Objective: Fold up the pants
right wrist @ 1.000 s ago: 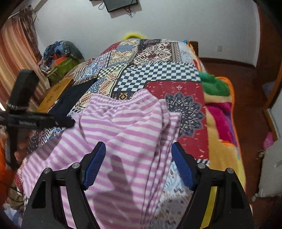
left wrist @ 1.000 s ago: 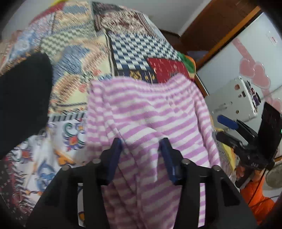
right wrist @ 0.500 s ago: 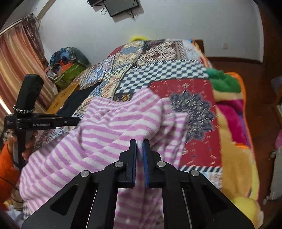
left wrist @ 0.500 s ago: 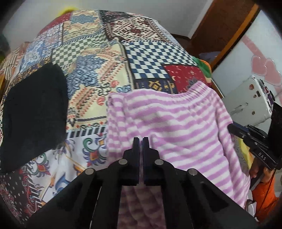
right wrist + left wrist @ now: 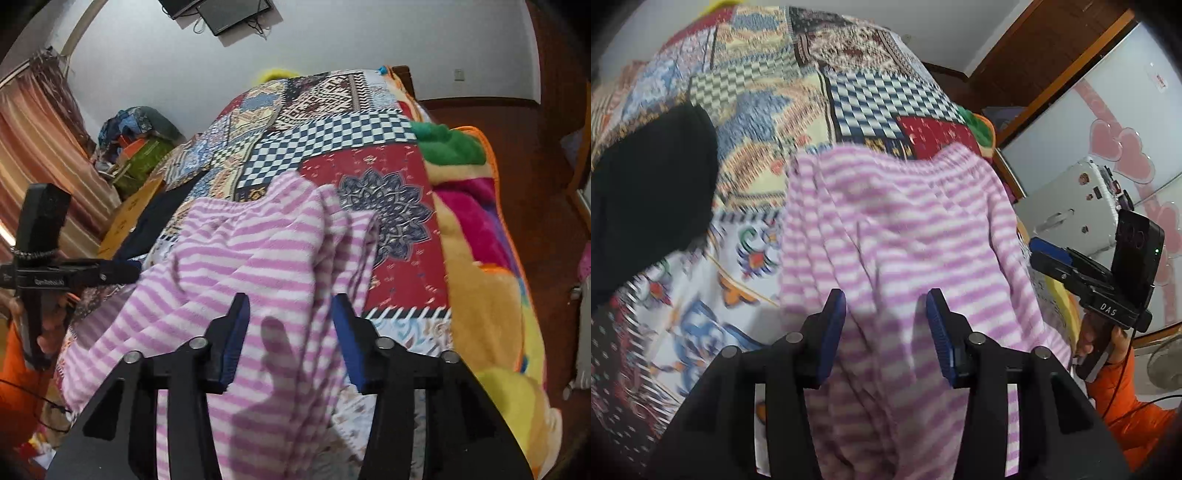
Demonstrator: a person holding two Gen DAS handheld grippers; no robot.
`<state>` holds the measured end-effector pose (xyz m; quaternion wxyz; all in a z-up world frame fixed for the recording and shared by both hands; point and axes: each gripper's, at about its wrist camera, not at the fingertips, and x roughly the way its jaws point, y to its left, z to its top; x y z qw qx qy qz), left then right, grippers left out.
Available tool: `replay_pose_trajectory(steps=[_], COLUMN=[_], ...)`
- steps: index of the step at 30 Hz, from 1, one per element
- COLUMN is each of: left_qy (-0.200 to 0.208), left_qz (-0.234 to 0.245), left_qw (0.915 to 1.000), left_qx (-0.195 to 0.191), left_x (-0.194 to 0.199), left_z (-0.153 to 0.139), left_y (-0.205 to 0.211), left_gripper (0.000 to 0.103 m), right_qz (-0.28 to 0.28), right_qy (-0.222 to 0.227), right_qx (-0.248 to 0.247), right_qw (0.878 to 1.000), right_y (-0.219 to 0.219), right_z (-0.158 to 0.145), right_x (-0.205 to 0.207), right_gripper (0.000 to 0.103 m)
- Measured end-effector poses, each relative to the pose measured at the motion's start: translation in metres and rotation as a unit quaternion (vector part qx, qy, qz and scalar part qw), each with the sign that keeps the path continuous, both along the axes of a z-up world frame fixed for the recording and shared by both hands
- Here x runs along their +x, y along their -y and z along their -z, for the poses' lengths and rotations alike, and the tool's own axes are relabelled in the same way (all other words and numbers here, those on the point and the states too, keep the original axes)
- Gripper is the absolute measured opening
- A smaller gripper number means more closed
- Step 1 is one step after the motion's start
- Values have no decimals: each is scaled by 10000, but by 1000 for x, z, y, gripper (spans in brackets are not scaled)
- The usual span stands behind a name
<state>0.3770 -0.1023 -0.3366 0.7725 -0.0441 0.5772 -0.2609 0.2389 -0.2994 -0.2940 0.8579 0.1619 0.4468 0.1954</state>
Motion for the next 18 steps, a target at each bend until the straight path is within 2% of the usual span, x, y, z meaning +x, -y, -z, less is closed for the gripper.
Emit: replay_pose_trajectory(steps=[3,4,5,6,7,8,9,10,18], left_qy=[34,96,91,81,138,195,240,298,719], left_qz=[20,-2,-17,-30,-55,-58,-47,-43,-221], left_qw=[10000,9999,10000,10000,9999,9998,9997,9995,9960], left_qx=[30,41,4,-24,2,29,49,97,487], left_x=[-7,-9,-10,-12,-13,-14,-15,-18,-31], left_z=[7,7,7,6,5,3,1,0,-10], left_y=[4,5,4,4,5,5,6,6,-4], left_gripper=[43,39,28,24,18,11,10,9,6], right_qz=[-173,-222,-270,-365,-416,-452,-470,-477,-386], right_qy=[-156,-229,-271,-291,-280,-244,-250,-235,155], right_qx=[-18,-3,26,70,108,168,204,221,-250], right_qw=[9997,9995,9993,9989,9987,9985,9984,9983,9988], right_y=[-10,-13,-16,-19,-20,-21,-22,-22,-23], right_z=[8,12,16,19,19,20,21,20,9], right_x=[1,2,2,3,3,3,3,4,-5], right_gripper=[44,44,44,42,31,25,14,12,8])
